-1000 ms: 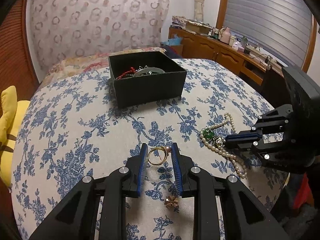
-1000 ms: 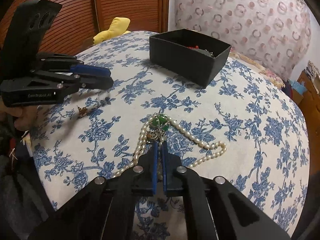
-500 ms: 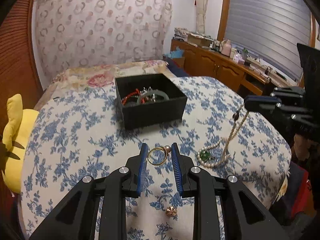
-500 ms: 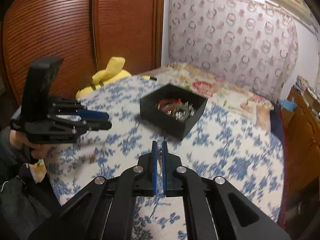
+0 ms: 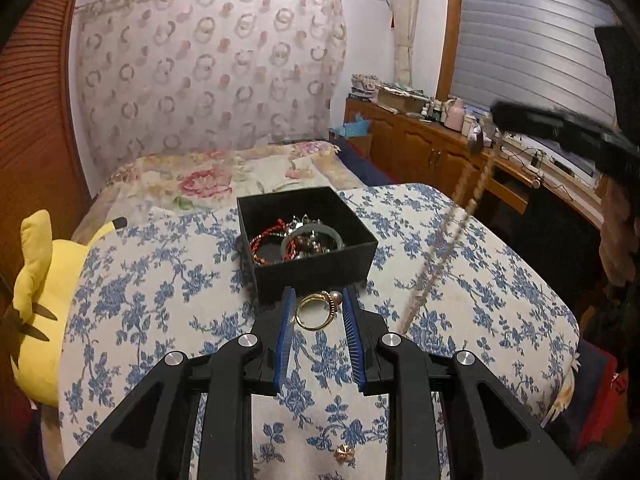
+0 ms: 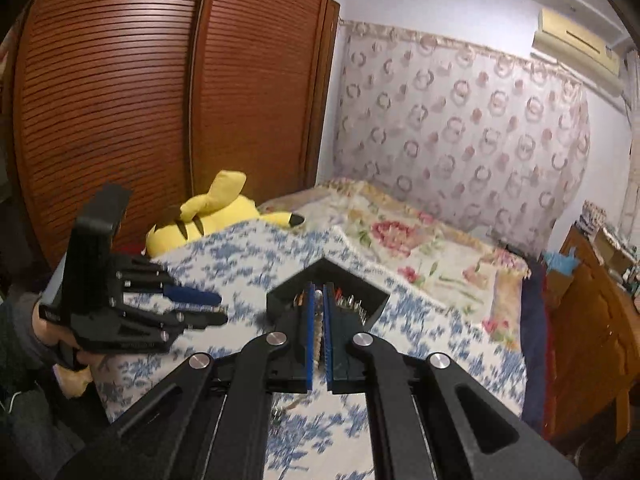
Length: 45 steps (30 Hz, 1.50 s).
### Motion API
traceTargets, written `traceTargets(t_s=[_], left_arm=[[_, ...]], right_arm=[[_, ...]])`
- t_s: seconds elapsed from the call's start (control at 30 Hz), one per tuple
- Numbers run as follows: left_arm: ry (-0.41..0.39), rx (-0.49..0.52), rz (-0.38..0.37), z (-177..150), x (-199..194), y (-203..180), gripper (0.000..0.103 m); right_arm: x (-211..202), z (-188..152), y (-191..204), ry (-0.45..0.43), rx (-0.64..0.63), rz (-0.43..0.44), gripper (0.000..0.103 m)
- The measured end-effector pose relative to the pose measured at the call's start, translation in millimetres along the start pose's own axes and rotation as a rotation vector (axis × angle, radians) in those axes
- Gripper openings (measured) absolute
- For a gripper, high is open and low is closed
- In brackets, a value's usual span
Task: Organize jewelry
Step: 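Carry the gold ring into the box with the left gripper while the right lifts the pearl strand over it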
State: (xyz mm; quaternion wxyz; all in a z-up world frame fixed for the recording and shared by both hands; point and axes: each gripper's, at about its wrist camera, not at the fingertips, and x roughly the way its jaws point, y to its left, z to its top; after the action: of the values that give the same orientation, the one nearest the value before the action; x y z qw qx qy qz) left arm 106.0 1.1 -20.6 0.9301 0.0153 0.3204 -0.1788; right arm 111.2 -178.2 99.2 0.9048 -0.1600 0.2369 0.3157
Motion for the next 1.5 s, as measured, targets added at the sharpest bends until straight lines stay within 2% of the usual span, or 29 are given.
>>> traceTargets(t_s=[0.3,0.53,0.87,1.03,1.13,1.27,1.5], left_arm=[[-0.03,0.012,0.019,24.2,3.4,4.2,0.023],[-0.032,0.013,0.041,45.0,20.9,15.1,0.023],[-0.002,0.003,0.042,56.5,56.0,25.1,0.023],[0.01,-0.018,0.031,60.7,70.6,31.1,0.023],[0.016,-0.023,0.026,63.6,78.1,32.9,0.023],[0.024,-0.021,0.033,67.3,87.3,34.3,0.023],[0.043,-0.014,0.041,72.5,107.6,34.9,0.023]], right_arm=[[2.3,43.9,-5.8,-0.043,-0.044,-0.043,0.005],[10.8,74.8,-12.6,-0.069,-0.072,-0.075,0.005],[49.2,106.1,-33.5,-0.065,-0.074,-0.14,0.005],[82.0,100.1,-43.2,0.005,-0.084,-0.167,0.005],[101.6,84.7,-45.3,0.053,-0.078,-0.171,0.005],[124.9,59.9,-49.0,0.111,-0.047,-0.156,0.005],[143.4,34.8,-56.3,0.161,0.044,-0.108,0.006]])
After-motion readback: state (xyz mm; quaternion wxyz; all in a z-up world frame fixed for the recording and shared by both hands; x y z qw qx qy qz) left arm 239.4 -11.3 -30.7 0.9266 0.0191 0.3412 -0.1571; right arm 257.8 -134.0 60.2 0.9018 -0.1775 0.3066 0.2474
